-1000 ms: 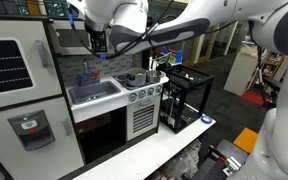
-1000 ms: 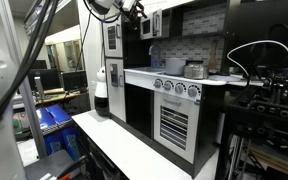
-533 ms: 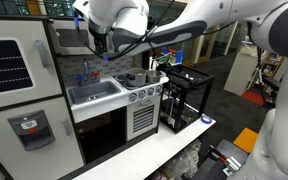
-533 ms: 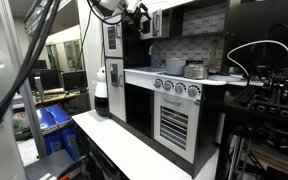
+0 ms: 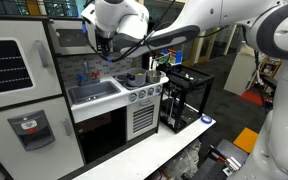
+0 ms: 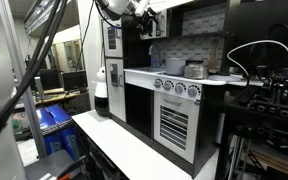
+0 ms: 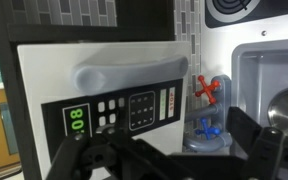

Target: Close the microwave door

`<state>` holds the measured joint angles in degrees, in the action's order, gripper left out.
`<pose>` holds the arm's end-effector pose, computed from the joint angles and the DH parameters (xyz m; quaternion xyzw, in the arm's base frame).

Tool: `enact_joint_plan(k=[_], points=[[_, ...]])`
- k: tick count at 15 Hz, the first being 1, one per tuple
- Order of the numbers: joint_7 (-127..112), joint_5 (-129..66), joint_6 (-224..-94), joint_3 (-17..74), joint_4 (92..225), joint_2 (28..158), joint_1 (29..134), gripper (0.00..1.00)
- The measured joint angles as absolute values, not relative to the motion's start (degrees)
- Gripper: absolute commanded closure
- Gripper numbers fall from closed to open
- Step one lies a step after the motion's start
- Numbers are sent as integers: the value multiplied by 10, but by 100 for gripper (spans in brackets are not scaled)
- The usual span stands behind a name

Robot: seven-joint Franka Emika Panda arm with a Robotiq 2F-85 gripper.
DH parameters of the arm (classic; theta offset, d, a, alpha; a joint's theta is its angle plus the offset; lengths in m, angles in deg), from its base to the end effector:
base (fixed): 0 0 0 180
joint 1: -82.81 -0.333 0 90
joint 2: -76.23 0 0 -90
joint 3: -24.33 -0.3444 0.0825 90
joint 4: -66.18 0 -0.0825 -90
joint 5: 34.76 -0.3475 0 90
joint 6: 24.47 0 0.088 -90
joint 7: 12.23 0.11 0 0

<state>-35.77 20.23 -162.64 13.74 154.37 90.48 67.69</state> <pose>0.6019 0.2643 0.6196 0.6824 0.5587 0.2851 0.3753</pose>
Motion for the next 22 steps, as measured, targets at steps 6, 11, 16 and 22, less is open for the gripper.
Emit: enact_joint_plan(k=[6, 11, 16, 22], points=[[-388, 202, -1628, 143, 1518, 927, 681, 0], [-407, 204, -1640, 146, 1492, 947, 681, 0], [-410, 204, -1640, 146, 1491, 948, 680, 0], [-431, 176, -1643, 117, 1482, 949, 664, 0]])
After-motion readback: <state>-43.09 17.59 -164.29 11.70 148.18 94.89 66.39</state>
